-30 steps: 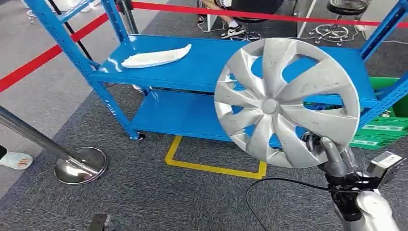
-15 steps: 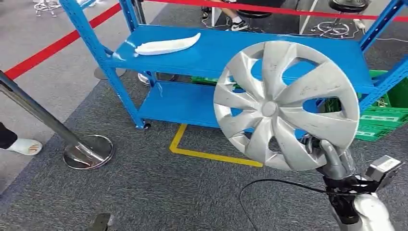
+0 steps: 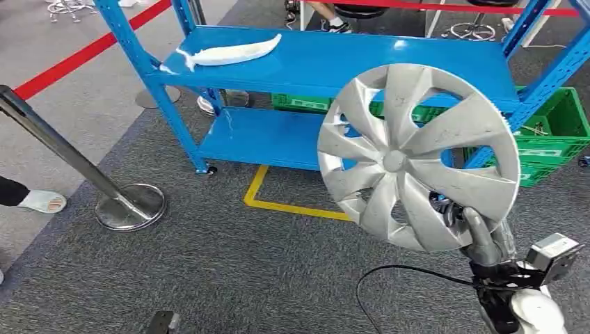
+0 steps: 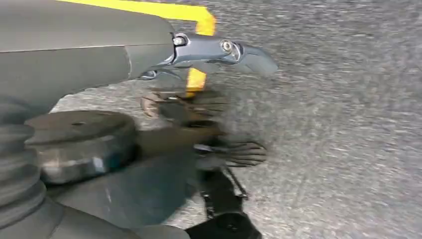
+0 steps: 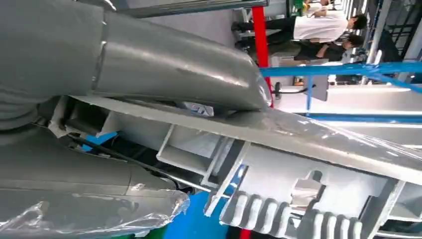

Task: Take the parts from the cabinet and place them on the table.

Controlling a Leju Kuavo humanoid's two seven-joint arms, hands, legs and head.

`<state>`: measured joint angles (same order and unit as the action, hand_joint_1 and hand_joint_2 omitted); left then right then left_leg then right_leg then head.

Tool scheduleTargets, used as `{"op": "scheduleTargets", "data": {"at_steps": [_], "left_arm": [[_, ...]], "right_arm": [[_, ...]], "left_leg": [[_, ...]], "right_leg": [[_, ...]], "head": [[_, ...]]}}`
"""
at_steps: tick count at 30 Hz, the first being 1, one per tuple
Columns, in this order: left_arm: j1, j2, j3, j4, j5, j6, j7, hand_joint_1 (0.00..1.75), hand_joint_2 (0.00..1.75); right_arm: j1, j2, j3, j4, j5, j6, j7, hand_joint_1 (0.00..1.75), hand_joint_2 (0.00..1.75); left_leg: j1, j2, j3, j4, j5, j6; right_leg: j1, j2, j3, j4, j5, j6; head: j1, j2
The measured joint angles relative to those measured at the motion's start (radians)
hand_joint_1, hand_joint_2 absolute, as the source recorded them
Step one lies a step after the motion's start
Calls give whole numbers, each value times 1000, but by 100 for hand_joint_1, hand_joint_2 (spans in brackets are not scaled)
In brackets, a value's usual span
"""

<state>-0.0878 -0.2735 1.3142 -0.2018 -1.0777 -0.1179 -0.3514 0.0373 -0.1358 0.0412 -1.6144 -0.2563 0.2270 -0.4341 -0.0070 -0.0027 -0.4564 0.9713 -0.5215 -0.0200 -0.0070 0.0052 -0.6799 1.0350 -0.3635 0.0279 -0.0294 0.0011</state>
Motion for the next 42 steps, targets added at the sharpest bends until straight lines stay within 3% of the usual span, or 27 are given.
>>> {"op": "scheduleTargets", "data": {"at_steps": [2, 4, 5, 7, 8, 9, 10, 12, 13, 15, 17, 19, 21, 22, 23, 24, 26, 28, 29, 30, 33, 34, 35, 36, 39, 40, 42], "left_arm": [[6, 24, 0, 0, 0, -33, -10, 0, 175], [20, 45, 0, 0, 4, -49, -12, 0, 175], [25, 61, 0, 0, 8, -56, -13, 0, 175], [30, 87, 2, -1, 21, -82, -18, 0, 175], [31, 98, 3, -1, 23, -99, -18, 0, 175], [33, 107, 5, 0, 25, -110, -18, 0, 175], [36, 113, 6, -1, 26, -116, -18, 0, 175], [39, 124, 8, 0, 29, -118, -18, 0, 175], [39, 128, 8, 0, 30, -118, -18, 0, 175], [40, 137, 9, -1, 39, -119, -19, 0, 175], [43, 155, 19, 0, 64, -141, -24, 0, 175], [50, 174, 29, 0, 83, -161, -31, 0, 175], [55, 200, 40, -1, 91, -162, -35, 0, 175], [55, 213, 44, -1, 94, -160, -34, 0, 175], [54, 223, 47, -1, 96, -155, -28, 0, 175], [54, 230, 50, -1, 96, -149, -19, 0, 175], [56, 241, 57, -1, 96, -142, -3, 0, 175], [56, 246, 60, -1, 85, -139, 5, 0, 175], [59, 248, 60, -1, 78, -142, 5, 0, 175], [63, 248, 60, -1, 62, -150, -1, 0, 175], [73, 246, 59, -1, 42, -159, -19, 0, 175], [78, 245, 58, -1, 34, -164, -32, 0, 175], [80, 247, 56, -1, 24, -169, -42, 0, 175], [83, 248, 53, -1, 18, -172, -57, 0, 175], [87, 247, 50, -1, 12, -175, -67, 0, 175], [87, 248, 50, -1, 12, -175, -68, 0, 175], [86, 247, 49, -1, 12, -175, -68, 0, 175]], "right_arm": [[-3, 0, 0, -1, -1, 1, -1, 175, 0], [6, 1, 0, -1, -1, 3, -1, 175, 0], [11, 2, 0, -1, -1, 3, -3, 175, 0], [13, 1, -3, -1, 0, 6, -7, 175, 0], [13, 1, -4, -3, -1, 8, -12, 175, 0], [13, 1, -7, -5, -1, 9, -14, 175, 0], [13, 1, -11, -6, -1, 10, -15, 175, 0], [13, 1, -16, -7, -1, 10, -17, 175, 0], [13, 1, -17, -8, -1, 10, -17, 175, 0], [9, 1, -18, -18, 9, 12, -22, 175, 0], [15, 0, -24, -25, 26, 17, -44, 175, 0], [23, 0, -30, -29, 36, 22, -54, 175, 0], [38, 0, -35, -41, 39, 27, -61, 175, 0], [45, 1, -37, -48, 39, 28, -63, 175, 0], [50, 1, -40, -52, 39, 29, -64, 175, 0], [52, 1, -42, -51, 40, 31, -64, 175, 0], [60, 3, -42, -51, 44, 40, -65, 175, 0], [67, 5, -42, -51, 50, 49, -66, 175, 0], [70, 5, -42, -51, 51, 50, -66, 175, 0], [70, 5, -43, -51, 52, 50, -68, 175, 0], [78, 5, -52, -56, 50, 52, -77, 175, 0], [84, 5, -56, -56, 46, 52, -77, 175, 0], [92, 5, -65, -56, 42, 53, -77, 175, 0], [92, 5, -73, -56, 37, 55, -77, 175, 0], [88, 5, -88, -56, 29, 56, -80, 175, 0], [89, 5, -93, -56, 28, 56, -80, 175, 0], [88, 5, -98, -56, 26, 56, -79, 175, 0]], "left_leg": [[-9, 0, -20, -1, 14, 6], [-4, 5, -35, -11, 42, 23], [-6, 6, -48, -11, 54, 32], [-8, 6, -78, -10, 81, 41], [-10, 6, -93, -9, 94, 42], [-11, 6, -109, -9, 106, 42], [-11, 7, -124, -8, 119, 40], [-10, 7, -156, -5, 142, 35], [-9, 7, -170, -1, 152, 30], [-14, 6, -190, 15, 166, 19], [-10, 6, -191, 12, 187, 11], [-6, 5, -199, 13, 198, -2], [-2, 4, -228, 83, 88, -19], [0, 4, -249, 153, 31, -24], [2, 4, -268, 227, -11, -28], [4, 4, -283, 292, -27, -31], [6, 4, -264, 315, 20, -32], [8, -2, -182, 207, 76, -25], [10, -35, -106, 104, 78, -19], [11, -68, -52, 30, 56, -11], [4, -46, -54, -2, 44, -3], [7, -36, -56, -10, 52, 7], [8, -22, -57, -14, 58, 15], [7, -14, -59, -13, 61, 22], [1, 18, -63, -12, 65, 29], [0, 29, -63, -11, 65, 29], [-1, 49, -63, -8, 65, 28]], "right_leg": [[-8, -2, -4, -17, 32, 11], [-13, 1, -18, -23, 43, 22], [-12, -1, -29, -1, -9, 24], [-11, -1, -59, 147, -152, 25], [-11, 0, -72, 226, -192, 25], [-10, 0, -74, 286, -202, 26], [-10, 0, -60, 306, -178, 25], [-9, -1, 18, 240, -105, 24], [-9, -2, 81, 164, -92, 25], [-5, -2, 215, -31, -170, 26], [-1, -1, 191, -14, -162, 19], [-4, -2, 175, -16, -142, -4], [-3, -2, 155, -17, -122, -22], [-4, -2, 140, -17, -110, -23], [-3, -2, 127, -17, -99, -24], [-3, -2, 113, -16, -89, -24], [-3, -2, 87, -16, -70, -22], [-3, 14, 69, -16, -54, -12], [-5, 19, 63, -16, -47, -5], [-2, 20, 52, -15, -42, 0], [-7, 38, 35, -19, -11, 17], [-7, 46, 30, -20, -7, 22], [-9, 36, 17, -7, -24, 22], [-6, 19, -2, 42, -66, 24], [-5, 6, -83, 274, -174, 33], [-5, 5, -86, 300, -176, 34], [-4, -1, -27, 216, -128, 32]], "head": [[-2, 0], [-2, 0], [2, 0], [6, 0], [5, 0], [6, 0], [5, 0], [5, 0], [6, 0], [6, 0], [8, 0], [8, 0], [-1, 0], [-1, 0], [-1, 0], [0, 0], [-1, 0], [-1, 0], [0, 0], [-1, 0], [1, 0], [0, 0], [1, 0], [10, 0], [10, 0], [10, 0], [10, 0]]}}
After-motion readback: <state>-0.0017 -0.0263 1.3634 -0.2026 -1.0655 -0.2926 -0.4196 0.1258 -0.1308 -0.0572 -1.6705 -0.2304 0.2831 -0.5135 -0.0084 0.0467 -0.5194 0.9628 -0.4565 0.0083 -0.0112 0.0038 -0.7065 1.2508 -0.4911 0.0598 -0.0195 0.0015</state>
